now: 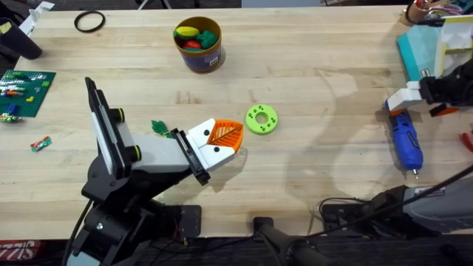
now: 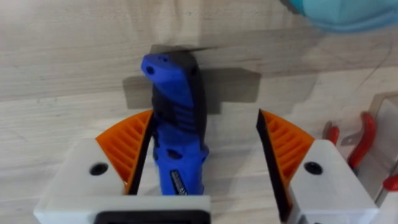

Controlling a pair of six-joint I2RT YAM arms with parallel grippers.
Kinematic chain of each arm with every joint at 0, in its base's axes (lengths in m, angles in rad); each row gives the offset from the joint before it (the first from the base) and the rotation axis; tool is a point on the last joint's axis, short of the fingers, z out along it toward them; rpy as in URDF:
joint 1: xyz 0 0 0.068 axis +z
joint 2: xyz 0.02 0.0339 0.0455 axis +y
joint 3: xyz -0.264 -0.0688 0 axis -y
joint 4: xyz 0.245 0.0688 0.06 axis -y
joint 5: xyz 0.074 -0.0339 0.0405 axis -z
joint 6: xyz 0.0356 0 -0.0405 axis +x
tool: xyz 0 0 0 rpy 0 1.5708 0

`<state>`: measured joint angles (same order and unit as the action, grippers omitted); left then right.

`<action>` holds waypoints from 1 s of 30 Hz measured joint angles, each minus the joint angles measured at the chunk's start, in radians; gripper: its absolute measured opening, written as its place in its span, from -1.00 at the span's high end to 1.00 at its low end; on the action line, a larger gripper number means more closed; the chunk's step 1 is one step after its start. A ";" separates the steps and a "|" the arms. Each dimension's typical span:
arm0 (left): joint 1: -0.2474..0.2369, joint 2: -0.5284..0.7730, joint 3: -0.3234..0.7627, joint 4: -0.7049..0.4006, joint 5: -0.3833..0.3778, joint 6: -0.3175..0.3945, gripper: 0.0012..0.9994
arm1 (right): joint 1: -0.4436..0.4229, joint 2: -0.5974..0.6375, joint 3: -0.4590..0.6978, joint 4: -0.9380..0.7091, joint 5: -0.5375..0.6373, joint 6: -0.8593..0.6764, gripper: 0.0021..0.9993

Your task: Pick up the gripper from the table and insert it into the empty holder that is missing its gripper. Then pick up a screw, insert it into the mounting hole, and use the screwdriver to tighten it. Finally, clean up the table by picking up the vegetable and placing it into the bucket.

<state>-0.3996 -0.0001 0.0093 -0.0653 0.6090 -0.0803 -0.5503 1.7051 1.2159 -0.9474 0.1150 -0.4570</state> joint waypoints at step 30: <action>0.000 0.001 0.000 0.004 -0.003 -0.004 0.98 | 0.009 0.003 -0.140 0.092 -0.099 -0.083 -0.98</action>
<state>-0.3996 0.0009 0.0093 -0.0616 0.6060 -0.0841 -0.5412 1.7084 1.0760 -0.8554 0.0164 -0.5403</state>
